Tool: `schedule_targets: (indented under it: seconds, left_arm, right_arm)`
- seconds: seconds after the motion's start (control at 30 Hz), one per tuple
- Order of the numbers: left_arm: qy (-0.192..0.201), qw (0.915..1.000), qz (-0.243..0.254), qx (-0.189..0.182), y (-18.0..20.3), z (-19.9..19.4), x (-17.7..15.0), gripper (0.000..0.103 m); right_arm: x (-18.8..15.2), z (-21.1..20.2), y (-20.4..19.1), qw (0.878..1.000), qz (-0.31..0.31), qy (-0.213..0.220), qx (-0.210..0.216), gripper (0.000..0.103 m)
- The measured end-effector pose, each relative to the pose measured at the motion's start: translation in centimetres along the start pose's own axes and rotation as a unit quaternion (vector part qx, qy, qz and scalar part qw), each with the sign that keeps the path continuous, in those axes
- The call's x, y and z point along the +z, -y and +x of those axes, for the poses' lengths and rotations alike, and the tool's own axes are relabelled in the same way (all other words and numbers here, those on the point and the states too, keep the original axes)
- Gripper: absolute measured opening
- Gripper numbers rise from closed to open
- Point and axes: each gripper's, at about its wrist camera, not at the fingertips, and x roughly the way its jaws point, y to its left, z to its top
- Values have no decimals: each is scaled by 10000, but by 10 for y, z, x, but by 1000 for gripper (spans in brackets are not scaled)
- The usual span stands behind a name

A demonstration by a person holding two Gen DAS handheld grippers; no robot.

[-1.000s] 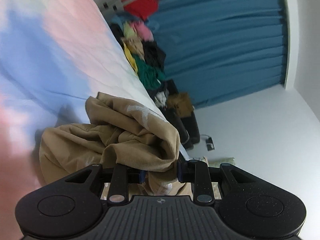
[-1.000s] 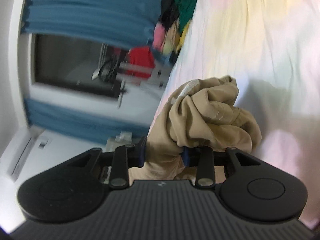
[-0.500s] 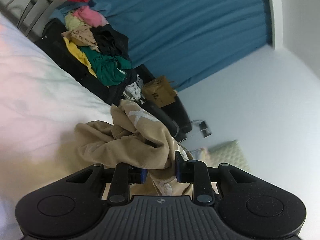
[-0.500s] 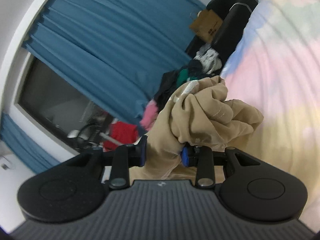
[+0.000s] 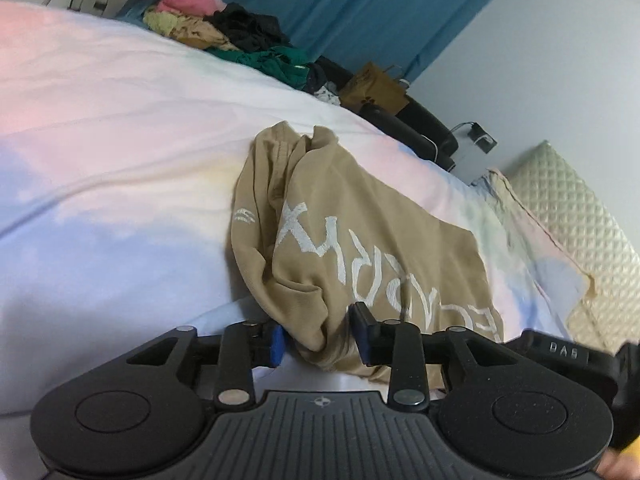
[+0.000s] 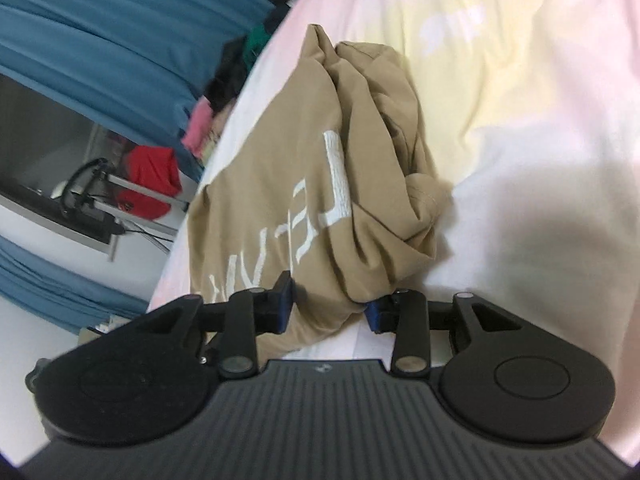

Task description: Fold clothes

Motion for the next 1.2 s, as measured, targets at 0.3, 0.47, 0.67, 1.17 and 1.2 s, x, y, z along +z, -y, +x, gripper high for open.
schedule_targets:
  seconds: [0.3, 0.47, 0.67, 1.17, 1.2]
  left_arm:
    - [70, 9937, 981, 533, 72, -75, 20, 92]
    - [498, 9832, 1611, 702, 124, -133, 23, 103]
    - [978, 9727, 1851, 1000, 157, -198, 15, 103]
    - [1875, 9398, 2497, 1388, 195, -343, -38, 103]
    - [1914, 9373, 2555, 1400, 194, -347, -43, 103]
  right_arm:
    - [-8, -94, -61, 9884, -1307, 384, -672, 44]
    - [-25, -157, -106, 9701, -2201, 895, -501, 103]
    - [-45, -223, -142, 9474, -2834, 1448, -344, 103]
    - [-131, -295, -150, 9094, -3485, 2267, -111, 103]
    - [-137, -298, -148, 9073, -3505, 2319, -106, 103]
